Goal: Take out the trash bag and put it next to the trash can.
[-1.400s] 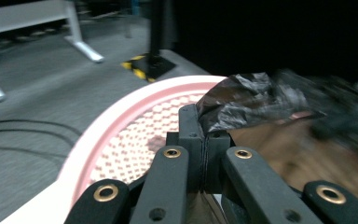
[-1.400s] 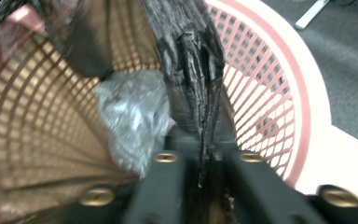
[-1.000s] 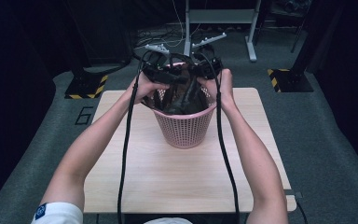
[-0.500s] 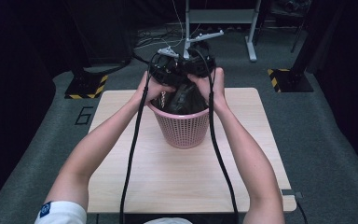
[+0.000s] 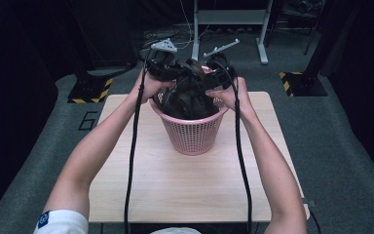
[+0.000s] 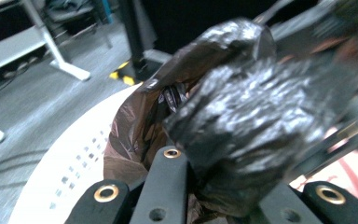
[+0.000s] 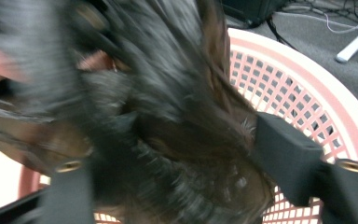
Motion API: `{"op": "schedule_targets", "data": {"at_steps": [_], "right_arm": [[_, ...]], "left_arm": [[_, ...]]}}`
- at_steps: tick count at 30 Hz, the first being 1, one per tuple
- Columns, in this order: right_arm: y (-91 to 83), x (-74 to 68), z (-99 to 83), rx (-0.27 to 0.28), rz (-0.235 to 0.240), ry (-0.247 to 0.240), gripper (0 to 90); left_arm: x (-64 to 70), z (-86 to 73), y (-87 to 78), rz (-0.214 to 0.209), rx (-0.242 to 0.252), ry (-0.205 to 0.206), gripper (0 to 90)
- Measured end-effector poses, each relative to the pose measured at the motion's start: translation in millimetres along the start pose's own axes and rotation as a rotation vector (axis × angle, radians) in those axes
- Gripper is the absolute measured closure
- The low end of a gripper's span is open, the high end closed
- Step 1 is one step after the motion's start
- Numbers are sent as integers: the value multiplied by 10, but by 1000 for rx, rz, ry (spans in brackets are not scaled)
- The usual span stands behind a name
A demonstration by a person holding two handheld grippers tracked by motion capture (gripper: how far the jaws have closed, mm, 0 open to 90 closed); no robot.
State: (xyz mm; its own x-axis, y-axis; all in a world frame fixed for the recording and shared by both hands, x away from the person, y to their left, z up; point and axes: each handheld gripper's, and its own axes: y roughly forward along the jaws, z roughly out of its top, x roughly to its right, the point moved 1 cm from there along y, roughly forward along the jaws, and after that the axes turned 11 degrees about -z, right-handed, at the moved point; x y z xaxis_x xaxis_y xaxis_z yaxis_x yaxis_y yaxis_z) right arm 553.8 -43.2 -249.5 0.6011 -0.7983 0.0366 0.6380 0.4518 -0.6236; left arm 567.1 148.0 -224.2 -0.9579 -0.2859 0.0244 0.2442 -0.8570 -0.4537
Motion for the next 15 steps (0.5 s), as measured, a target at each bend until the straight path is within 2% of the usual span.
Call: {"op": "schedule_targets", "data": {"at_steps": [1,2,3,5,6,7,8,9,10,11,13,15], "right_arm": [[0,0,0,0,0,0,269],[71,-21,12,-13,-17,-16,279],[71,-21,12,-13,-17,-16,279],[132,-40,24,-13,-8,-31,369],[162,-55,35,6,7,-43,544],[166,-64,41,18,11,-55,643],[161,-78,48,26,6,-59,737],[161,-78,48,26,6,-59,737],[140,-108,62,47,-31,-80,891],[131,-117,71,60,-52,-99,900],[112,-137,89,75,-109,-122,900],[86,-144,107,100,-133,-133,900]], "left_arm": [[0,0,0,0,0,0,894],[28,35,-29,-28,9,9,894],[62,67,-54,-51,14,22,894],[139,115,-97,-90,12,50,894],[207,122,-108,-95,-18,78,894],[232,110,-106,-93,-41,98,894],[232,110,-106,-93,-41,98,893],[248,89,-105,-87,-55,105,893],[249,30,-104,-80,-76,115,889],[238,-2,-102,-66,-88,112,849],[202,-65,-85,-28,-127,102,652],[154,-126,-67,21,-145,82,427]]}}
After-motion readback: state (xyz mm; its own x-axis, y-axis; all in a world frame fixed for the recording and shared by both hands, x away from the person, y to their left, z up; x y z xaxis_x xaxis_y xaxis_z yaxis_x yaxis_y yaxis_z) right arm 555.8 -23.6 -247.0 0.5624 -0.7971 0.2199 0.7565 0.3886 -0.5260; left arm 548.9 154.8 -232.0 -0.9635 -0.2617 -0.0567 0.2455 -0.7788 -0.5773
